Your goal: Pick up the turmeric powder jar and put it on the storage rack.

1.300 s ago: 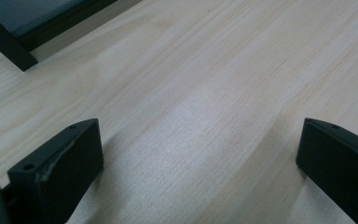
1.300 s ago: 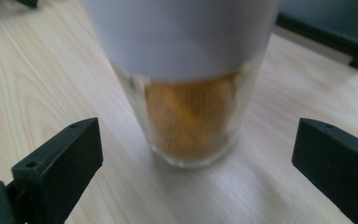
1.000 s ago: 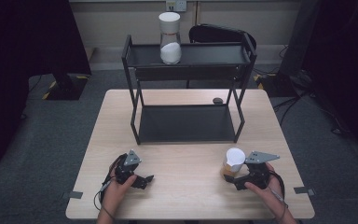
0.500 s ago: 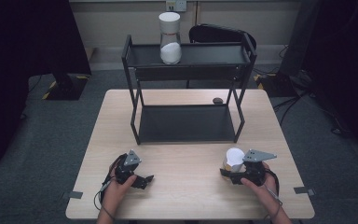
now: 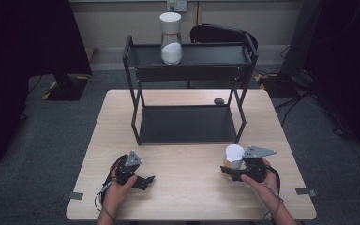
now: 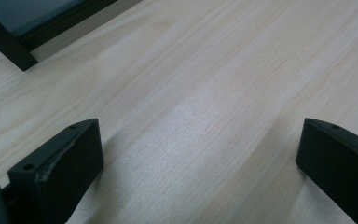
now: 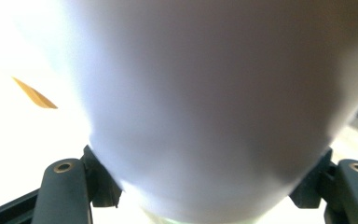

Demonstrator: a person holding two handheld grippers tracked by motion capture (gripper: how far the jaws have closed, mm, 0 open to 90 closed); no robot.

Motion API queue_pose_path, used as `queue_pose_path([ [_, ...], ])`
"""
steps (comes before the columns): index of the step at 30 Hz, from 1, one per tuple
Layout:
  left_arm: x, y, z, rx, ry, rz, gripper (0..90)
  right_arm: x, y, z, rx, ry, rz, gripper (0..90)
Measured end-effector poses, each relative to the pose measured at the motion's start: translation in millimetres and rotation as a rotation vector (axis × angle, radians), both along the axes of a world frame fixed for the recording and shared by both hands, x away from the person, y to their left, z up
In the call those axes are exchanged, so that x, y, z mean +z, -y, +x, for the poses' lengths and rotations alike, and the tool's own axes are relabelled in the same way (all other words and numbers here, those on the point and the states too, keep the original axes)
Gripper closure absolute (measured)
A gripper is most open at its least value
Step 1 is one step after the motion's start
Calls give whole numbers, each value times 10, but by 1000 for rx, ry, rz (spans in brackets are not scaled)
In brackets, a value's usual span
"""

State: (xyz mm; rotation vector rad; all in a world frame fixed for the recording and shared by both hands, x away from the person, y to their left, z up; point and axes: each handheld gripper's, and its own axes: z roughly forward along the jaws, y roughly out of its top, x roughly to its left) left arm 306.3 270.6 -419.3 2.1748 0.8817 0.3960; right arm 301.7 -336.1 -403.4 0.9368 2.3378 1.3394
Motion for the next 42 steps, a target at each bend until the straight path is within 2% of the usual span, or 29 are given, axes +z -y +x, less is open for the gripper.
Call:
queue_pose_path([
  [8,-1,2,-4,2,0,-1,0,133,-110,135,3,-3,-14,289],
  [14,-1,2,-5,2,0,-1,0,230,-183,266,6,-19,6,290],
  [16,-1,2,-5,2,0,0,0,282,-225,305,6,-17,-5,290],
  [27,0,2,-5,3,0,0,0,598,-359,545,15,-20,7,293],
  [42,0,2,-5,3,-1,0,0,1002,-534,801,22,-11,-16,295],
])
